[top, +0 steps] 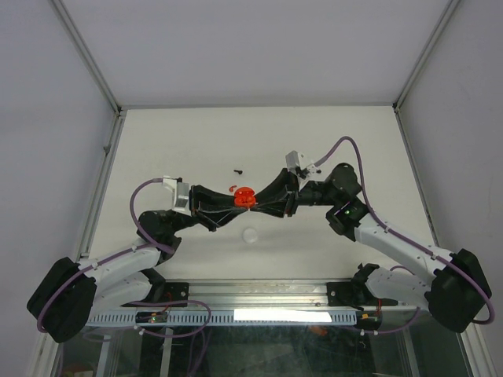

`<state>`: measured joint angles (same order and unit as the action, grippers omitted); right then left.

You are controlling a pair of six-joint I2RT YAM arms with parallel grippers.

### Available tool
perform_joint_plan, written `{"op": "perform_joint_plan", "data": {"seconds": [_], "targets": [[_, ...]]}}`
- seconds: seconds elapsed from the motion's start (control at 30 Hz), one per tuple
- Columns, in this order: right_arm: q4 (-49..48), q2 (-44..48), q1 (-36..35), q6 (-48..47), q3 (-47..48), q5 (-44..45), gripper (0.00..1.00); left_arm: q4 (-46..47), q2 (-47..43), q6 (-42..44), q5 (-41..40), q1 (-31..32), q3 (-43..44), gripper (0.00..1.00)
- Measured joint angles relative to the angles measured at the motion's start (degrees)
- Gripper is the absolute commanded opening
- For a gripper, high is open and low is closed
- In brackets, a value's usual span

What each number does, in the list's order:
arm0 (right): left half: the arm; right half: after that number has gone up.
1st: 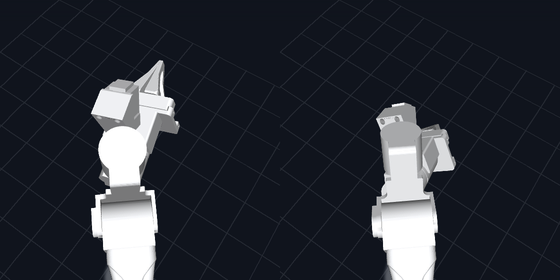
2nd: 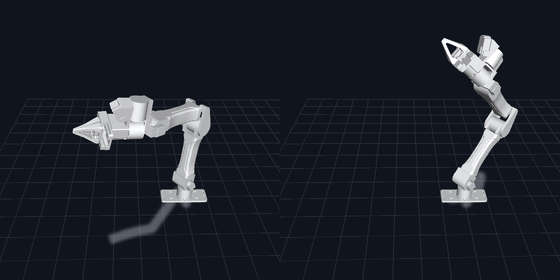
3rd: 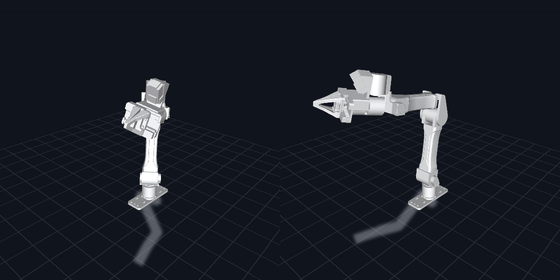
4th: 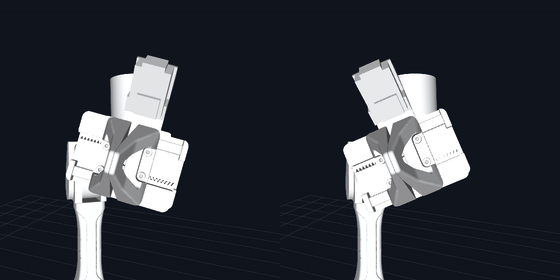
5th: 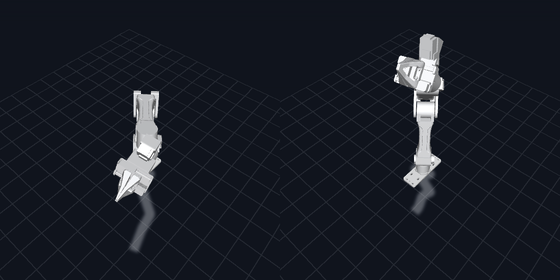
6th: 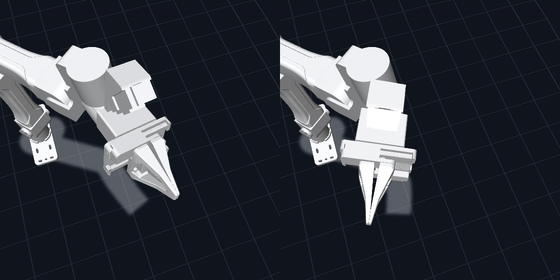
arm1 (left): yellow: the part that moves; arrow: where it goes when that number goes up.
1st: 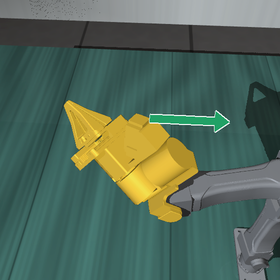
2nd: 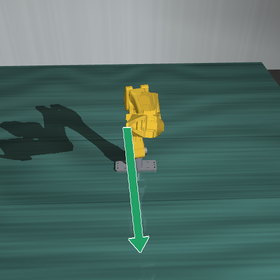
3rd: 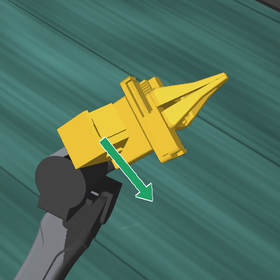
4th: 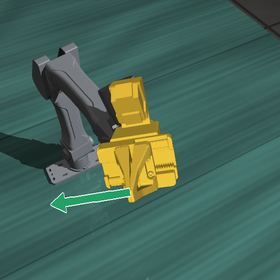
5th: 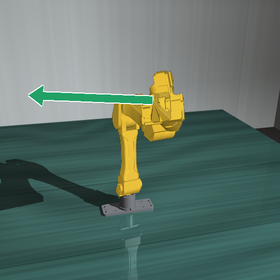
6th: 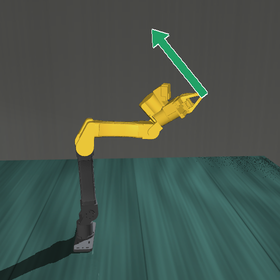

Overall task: Insert the wireless bluetooth earbuds into the charging case
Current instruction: Adjust the charging case.

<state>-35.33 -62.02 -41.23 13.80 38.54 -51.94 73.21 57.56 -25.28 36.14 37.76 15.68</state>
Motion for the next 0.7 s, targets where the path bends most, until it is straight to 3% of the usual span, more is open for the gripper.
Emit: {"op": "perform_joint_plan", "data": {"seconds": [0.2,0.47,0.7], "targets": [[-1.68,-0.09,0.0,0.96,0.0,-0.68,0.28,1.09,0.13,-0.9,0.39,0.15,0.15,0.0],[-4.09,-0.33,-0.02,3.15,0.0,-1.57,0.37,1.66,0.17,-1.36,0.63,0.2,0.37,0.0],[-6.64,-1.07,-0.7,4.85,0.0,-1.29,0.38,2.27,0.26,-1.38,-0.02,0.72,0.37,0.0]]}}
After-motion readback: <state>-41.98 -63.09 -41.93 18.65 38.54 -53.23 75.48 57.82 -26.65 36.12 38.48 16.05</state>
